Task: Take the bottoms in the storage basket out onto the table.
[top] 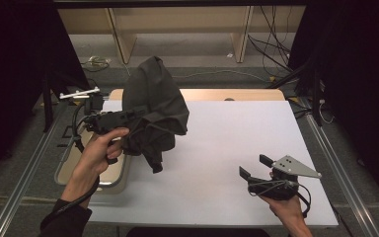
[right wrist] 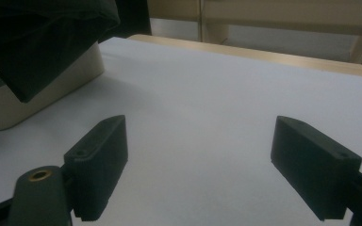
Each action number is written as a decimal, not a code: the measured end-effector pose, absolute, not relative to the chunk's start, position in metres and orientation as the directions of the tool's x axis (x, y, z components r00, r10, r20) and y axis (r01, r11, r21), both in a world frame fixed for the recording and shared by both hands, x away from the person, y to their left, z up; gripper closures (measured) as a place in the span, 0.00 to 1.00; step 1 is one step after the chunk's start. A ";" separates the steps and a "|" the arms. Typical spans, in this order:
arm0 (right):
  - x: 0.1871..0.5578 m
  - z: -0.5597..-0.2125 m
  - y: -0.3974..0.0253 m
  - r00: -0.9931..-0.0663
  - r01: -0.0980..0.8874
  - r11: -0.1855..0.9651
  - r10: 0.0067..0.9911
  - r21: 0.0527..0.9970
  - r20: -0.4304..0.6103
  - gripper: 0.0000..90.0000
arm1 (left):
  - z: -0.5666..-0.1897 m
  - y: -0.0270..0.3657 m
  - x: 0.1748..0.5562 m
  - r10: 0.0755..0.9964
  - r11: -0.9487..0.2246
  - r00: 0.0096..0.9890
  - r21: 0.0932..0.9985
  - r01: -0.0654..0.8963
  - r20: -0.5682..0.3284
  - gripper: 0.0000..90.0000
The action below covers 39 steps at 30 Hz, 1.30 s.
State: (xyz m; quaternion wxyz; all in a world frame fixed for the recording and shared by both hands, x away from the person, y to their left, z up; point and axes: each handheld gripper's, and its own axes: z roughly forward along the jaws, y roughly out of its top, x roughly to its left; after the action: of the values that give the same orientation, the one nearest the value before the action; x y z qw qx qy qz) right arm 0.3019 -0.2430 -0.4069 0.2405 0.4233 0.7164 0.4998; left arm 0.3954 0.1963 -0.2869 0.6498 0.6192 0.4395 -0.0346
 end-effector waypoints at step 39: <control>0.300 -0.404 -0.248 -0.506 0.355 0.119 0.858 0.927 0.084 0.23 | -0.333 0.095 0.419 0.450 0.046 0.620 0.710 0.703 -0.643 0.74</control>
State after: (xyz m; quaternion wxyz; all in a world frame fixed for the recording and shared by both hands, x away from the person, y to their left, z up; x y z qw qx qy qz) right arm 0.3002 -0.2480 -0.4038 0.2487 0.4301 0.7055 0.5054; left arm 0.4186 0.0945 -0.3334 0.5871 0.6821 0.4224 -0.1078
